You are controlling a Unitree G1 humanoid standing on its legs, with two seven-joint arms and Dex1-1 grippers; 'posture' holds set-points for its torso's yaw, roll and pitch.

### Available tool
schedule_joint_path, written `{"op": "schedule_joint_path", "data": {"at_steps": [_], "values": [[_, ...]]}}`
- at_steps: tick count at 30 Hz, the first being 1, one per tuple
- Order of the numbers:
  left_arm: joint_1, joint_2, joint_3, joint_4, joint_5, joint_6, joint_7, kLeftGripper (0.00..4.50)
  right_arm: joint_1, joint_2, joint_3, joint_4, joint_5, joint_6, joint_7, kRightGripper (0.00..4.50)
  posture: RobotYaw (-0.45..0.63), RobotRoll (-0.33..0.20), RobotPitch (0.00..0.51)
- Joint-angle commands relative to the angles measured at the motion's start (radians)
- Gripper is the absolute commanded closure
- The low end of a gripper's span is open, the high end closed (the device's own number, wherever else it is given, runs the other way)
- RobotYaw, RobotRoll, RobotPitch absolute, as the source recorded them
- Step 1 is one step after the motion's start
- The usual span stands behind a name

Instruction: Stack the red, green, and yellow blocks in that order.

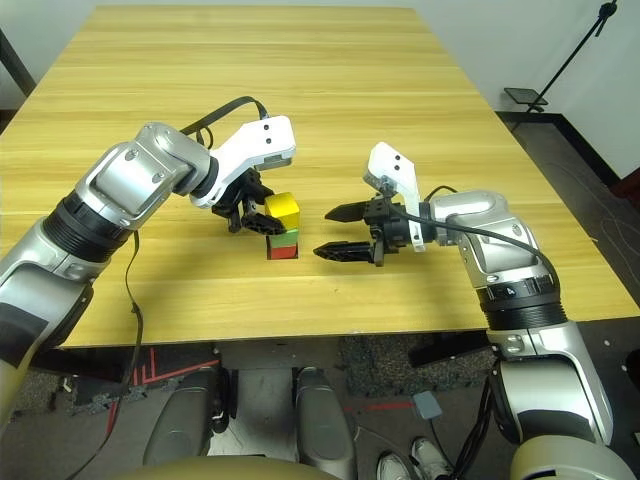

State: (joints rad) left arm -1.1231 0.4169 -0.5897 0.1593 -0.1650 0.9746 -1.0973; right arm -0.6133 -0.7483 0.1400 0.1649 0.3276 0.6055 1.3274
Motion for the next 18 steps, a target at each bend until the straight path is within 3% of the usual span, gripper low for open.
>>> {"op": "schedule_joint_path", "data": {"at_steps": [1,7,14,18], "values": [[-0.001,-0.017,0.013,0.006,0.003,0.005,0.009,0.04,-0.005,-0.005,-0.007,0.01,0.001,-0.006,-0.005,0.0,0.17,-0.047,0.105],[-0.005,-0.026,0.126,-0.065,-0.051,0.093,0.052,0.04,-0.022,-0.013,-0.024,0.027,0.01,-0.008,-0.002,0.0,0.19,-0.058,0.091],[0.071,-0.1,0.48,-0.235,-0.167,0.286,0.261,0.04,-0.086,0.002,-0.165,0.096,0.08,0.055,-0.1,0.0,0.21,-0.074,0.082],[0.297,-0.186,0.806,-0.365,-0.107,0.188,0.566,0.04,-0.149,0.126,-0.382,0.373,0.052,-0.151,-0.497,0.0,0.17,-0.097,0.089]]}}
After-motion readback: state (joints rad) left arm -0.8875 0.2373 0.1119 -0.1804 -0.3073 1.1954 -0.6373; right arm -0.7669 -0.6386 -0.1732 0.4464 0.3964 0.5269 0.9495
